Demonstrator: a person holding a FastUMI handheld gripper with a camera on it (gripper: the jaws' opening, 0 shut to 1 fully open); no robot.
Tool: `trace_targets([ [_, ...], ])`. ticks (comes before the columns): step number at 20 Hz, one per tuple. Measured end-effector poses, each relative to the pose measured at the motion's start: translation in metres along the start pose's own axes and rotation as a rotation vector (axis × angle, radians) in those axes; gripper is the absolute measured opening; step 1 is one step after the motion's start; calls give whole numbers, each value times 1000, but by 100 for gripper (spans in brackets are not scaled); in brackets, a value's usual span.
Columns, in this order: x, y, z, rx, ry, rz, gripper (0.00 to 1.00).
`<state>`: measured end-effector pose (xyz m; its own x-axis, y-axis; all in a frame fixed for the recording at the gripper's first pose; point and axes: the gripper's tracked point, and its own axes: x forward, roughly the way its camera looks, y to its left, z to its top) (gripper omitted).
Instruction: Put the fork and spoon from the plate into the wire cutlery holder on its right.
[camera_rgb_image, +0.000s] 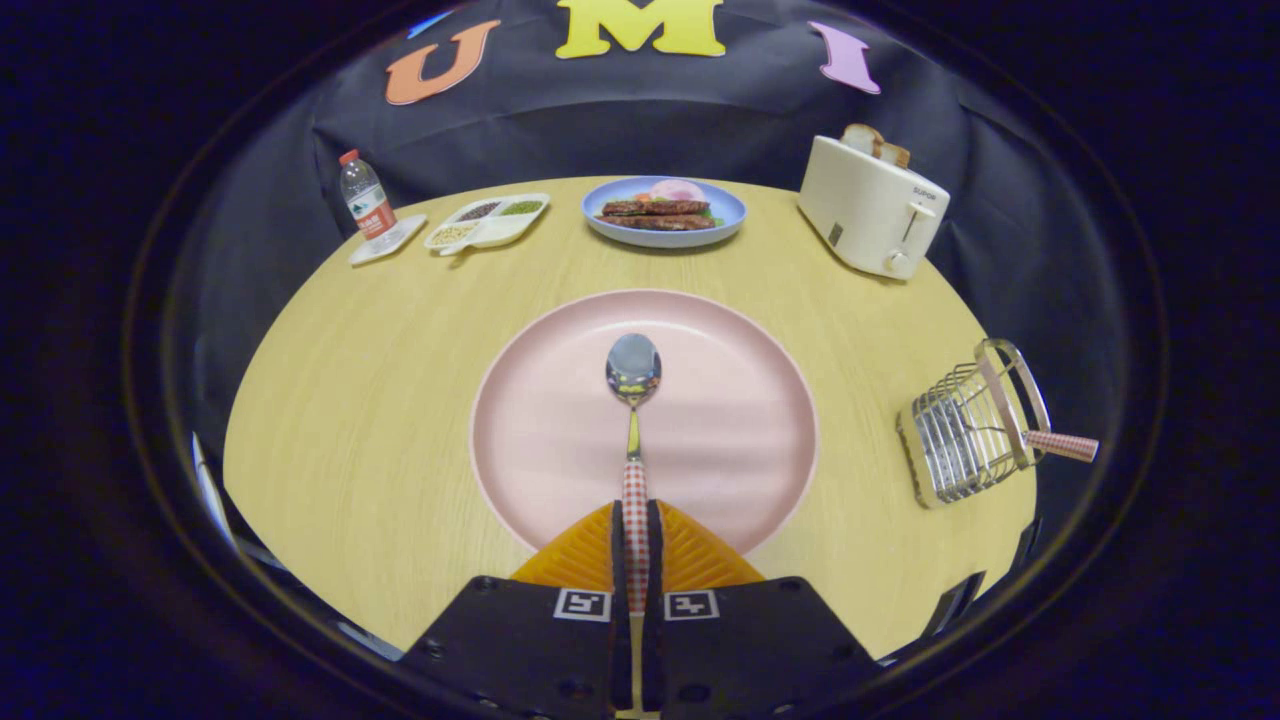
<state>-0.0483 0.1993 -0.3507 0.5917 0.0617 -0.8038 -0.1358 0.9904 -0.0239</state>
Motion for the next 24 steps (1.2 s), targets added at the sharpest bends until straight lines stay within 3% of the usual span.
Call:
trace_targets([
  [7,-70,-53,43,32,3,47,5],
  [13,-134,-150,77,47,-13,-12,4],
  [20,-171,-230,61,-8,166,-48,4],
  [24,-171,-243,40,-32,301,-37,5],
])
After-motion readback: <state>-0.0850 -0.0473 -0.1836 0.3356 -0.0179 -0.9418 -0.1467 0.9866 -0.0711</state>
